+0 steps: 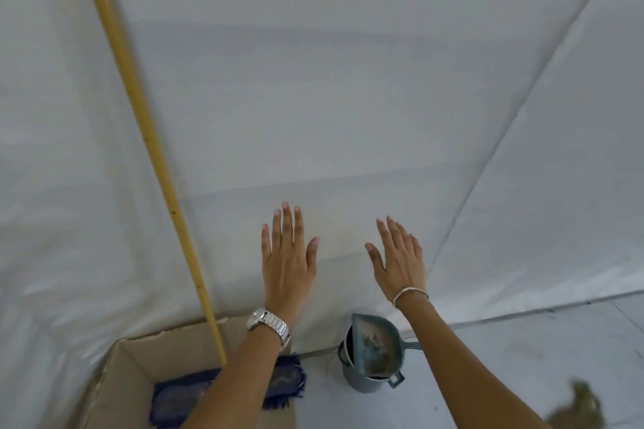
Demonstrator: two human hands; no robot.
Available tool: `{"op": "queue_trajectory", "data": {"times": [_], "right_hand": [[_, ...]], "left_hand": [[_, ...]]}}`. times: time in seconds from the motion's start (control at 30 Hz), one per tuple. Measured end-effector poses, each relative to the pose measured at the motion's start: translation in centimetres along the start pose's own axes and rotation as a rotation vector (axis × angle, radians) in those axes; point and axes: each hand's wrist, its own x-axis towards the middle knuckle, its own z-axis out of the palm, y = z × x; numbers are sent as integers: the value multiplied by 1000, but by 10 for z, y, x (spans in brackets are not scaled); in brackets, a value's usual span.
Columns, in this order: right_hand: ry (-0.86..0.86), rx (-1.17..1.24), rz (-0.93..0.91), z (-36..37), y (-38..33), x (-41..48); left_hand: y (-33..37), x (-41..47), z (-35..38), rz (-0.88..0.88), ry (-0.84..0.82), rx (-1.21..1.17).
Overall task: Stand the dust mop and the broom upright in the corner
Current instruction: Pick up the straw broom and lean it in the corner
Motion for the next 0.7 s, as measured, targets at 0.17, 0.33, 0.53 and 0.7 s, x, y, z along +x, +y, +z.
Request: {"op": "queue_trajectory", "data": {"times": [0.17,0.33,0.53,0.7], "right_hand": [[-8,-26,72,-8,117,-17],[-112,-22,46,9,261,-21],[-321,-56,-11,72,400,-64],[-530,-79,2,179,474,-129]], "left_hand": [[99,-9,57,15,-23,-16],[205,-31,158,-103,-64,-26],[271,-110,277,-332,-209,-53],[263,-207,389,-522,-348,-63]]}}
